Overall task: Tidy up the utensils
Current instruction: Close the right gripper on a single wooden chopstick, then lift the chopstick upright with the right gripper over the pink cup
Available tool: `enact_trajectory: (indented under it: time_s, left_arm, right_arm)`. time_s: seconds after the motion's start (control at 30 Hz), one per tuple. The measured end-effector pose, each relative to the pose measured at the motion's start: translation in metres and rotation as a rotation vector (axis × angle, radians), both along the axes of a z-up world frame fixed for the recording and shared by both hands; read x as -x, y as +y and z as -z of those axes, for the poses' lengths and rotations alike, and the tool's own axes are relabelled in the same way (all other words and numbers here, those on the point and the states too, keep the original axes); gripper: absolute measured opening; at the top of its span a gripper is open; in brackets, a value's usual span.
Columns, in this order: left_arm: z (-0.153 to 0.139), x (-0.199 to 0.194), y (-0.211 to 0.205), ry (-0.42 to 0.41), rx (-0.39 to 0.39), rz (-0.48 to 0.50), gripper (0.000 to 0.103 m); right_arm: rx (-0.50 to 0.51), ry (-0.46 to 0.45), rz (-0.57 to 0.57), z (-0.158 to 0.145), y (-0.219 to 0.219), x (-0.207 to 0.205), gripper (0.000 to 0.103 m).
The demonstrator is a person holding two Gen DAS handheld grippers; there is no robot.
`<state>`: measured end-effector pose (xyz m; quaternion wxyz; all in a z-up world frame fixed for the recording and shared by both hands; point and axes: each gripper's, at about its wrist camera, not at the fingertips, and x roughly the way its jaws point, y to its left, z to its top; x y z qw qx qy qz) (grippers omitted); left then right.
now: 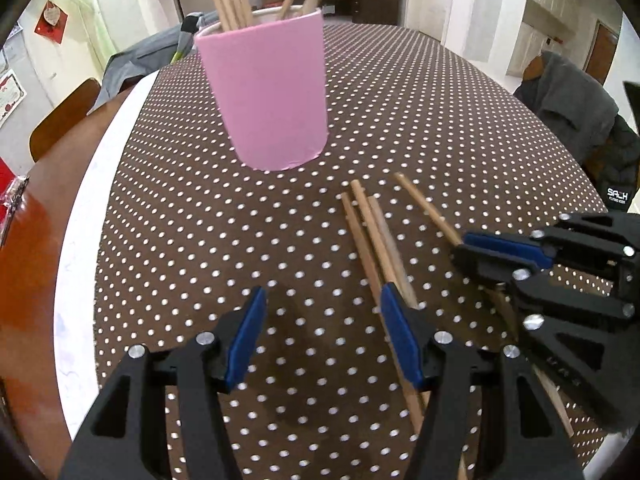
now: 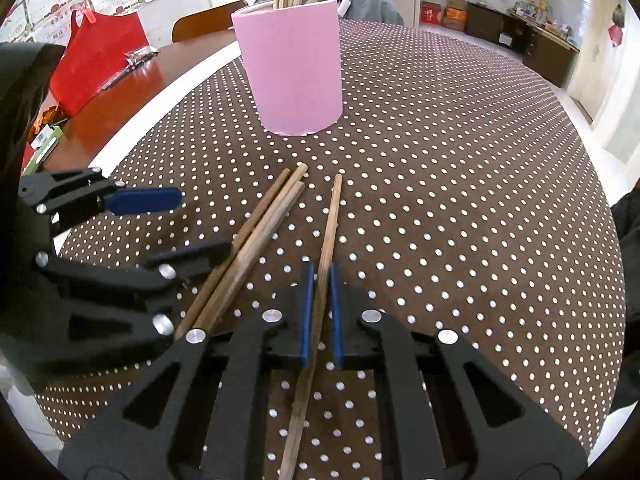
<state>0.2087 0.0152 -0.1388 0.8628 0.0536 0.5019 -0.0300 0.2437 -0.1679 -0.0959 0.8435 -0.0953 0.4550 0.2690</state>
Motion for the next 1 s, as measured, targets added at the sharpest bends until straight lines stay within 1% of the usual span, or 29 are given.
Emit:
enact_trajectory:
  time_s: [0.03,0.13,0.2,0.23,0.3,0.33,0.4,0.53,0.7,0.77,0.8,0.83,0.9,0.93,1.0]
  left_arm:
    - [0.003,-0.002,0.003,0.033,-0.039,-0.014,0.06]
    - [0.003,-0.004,0.012,0.051,0.002,-0.015,0.06]
    - [0.001,-0.007,0.011,0.071,-0.003,-0.025,0.06]
    - [0.001,-0.007,0.01,0.079,0.008,-0.02,0.059]
    - [-0.005,-0.008,0.01,0.081,0.062,-0.011,0.059]
    - [-0.007,-0.007,0.011,0.071,0.074,-0.009,0.059]
    - [-0.01,-0.006,0.01,0.065,0.076,-0.006,0.059]
    - [-0.008,-0.01,0.014,0.096,0.112,-0.019,0.059]
    - [-0.007,-0.012,0.006,0.096,0.078,-0.003,0.059]
    - [-0.004,-0.014,0.001,0.108,0.063,-0.002,0.059]
    - [-0.001,-0.016,-0.008,0.109,0.051,-0.001,0.059]
    - [0.0,-0.019,-0.012,0.103,0.019,0.009,0.06]
    - [-0.001,-0.024,-0.015,0.106,0.017,0.007,0.06]
    - [-0.001,-0.026,-0.015,0.111,0.027,0.002,0.059]
    - [-0.002,-0.027,-0.018,0.099,0.025,0.022,0.049]
  right_arm:
    - [0.007,0.003,0.0,0.0,-0.001,0.001,0.009]
    - [0.035,0.018,0.004,-0.001,-0.003,0.003,0.009]
    - [0.062,0.029,-0.001,-0.001,-0.001,0.004,0.009]
    - [0.069,0.031,0.0,0.0,-0.001,0.005,0.009]
    - [0.052,0.04,0.003,-0.003,-0.003,0.006,0.009]
    - [0.033,0.056,0.005,-0.004,-0.006,0.006,0.009]
    - [0.019,0.072,0.009,-0.006,-0.009,0.005,0.009]
    - [0.015,0.088,0.015,-0.007,-0.014,0.006,0.009]
    - [0.044,0.114,0.007,-0.001,-0.012,0.006,0.009]
    - [0.046,0.124,0.008,0.0,-0.009,0.006,0.009]
    - [0.045,0.131,0.009,0.0,-0.009,0.005,0.009]
    - [0.044,0.138,0.008,0.0,-0.008,0.003,0.009]
    - [0.045,0.146,0.003,0.0,-0.008,0.001,0.009]
    - [0.047,0.147,-0.001,0.0,-0.007,0.001,0.009]
    - [0.04,0.154,-0.005,0.0,-0.006,-0.002,0.009]
